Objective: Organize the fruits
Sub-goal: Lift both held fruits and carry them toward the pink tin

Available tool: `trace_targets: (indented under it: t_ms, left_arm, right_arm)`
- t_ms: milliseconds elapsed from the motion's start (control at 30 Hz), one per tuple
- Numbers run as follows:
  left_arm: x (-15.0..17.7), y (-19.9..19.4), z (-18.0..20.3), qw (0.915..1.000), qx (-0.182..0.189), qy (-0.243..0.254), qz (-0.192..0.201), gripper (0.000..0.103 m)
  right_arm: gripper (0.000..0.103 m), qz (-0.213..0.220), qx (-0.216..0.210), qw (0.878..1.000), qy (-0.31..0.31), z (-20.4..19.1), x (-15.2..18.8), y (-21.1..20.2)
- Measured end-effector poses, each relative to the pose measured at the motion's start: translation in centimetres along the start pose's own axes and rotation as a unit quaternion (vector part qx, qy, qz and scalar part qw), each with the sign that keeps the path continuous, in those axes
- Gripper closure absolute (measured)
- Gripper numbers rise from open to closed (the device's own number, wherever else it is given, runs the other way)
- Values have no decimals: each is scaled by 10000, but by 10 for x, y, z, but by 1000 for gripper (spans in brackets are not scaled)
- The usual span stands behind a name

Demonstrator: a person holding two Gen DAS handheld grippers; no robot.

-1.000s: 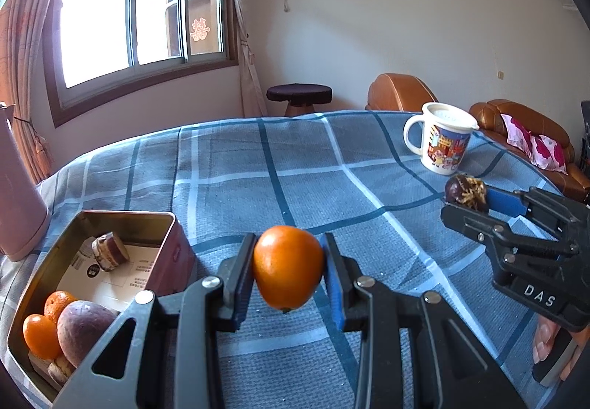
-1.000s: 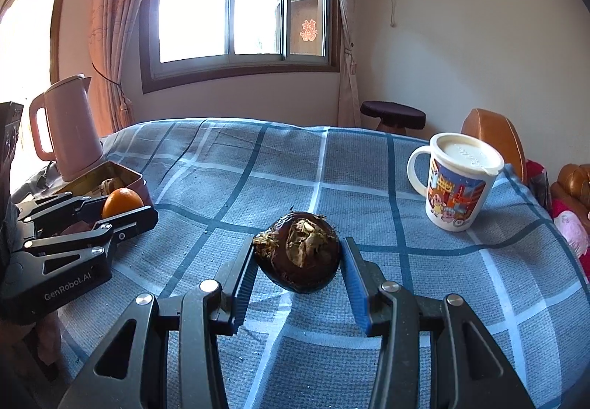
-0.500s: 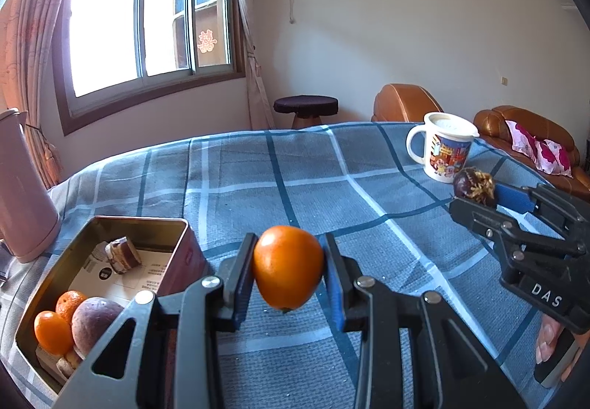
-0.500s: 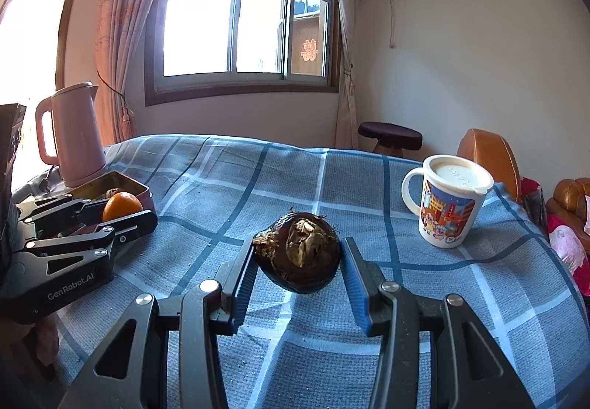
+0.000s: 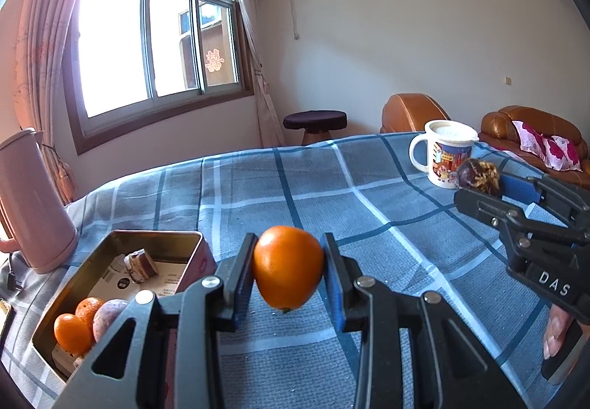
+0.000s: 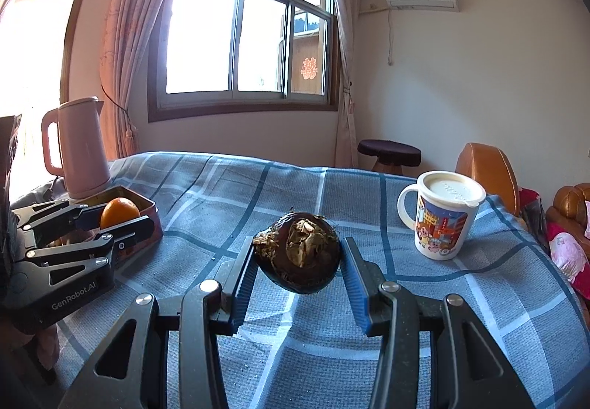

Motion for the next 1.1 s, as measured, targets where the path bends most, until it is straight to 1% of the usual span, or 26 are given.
trace_targets:
  t_ms: [233,533,1100]
  left_arm:
    - [0,-5,-3,10000,-18,-58,31,67]
    - [2,-6,-5,9999,27,-128,-34,67]
    - [10,-12,-17,9996,29,-261,-125,67]
  right_arm:
    - [56,32,0,10000,-30,-2,-1,-1]
    - [56,4,-62,10000,-13,-6,0,-1]
    - [56,-28,-380,9992,-122,-45,0,-1]
Point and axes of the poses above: each gripper's, at about its wrist camera, not at the fingertips, and y roughly the way its jaws point, z to its right, x to its underside, the point moved 10 cm from there along y, roughly the way its jaws point, and after that the axes turned 6 degrees about z, right-handed, at the moved point
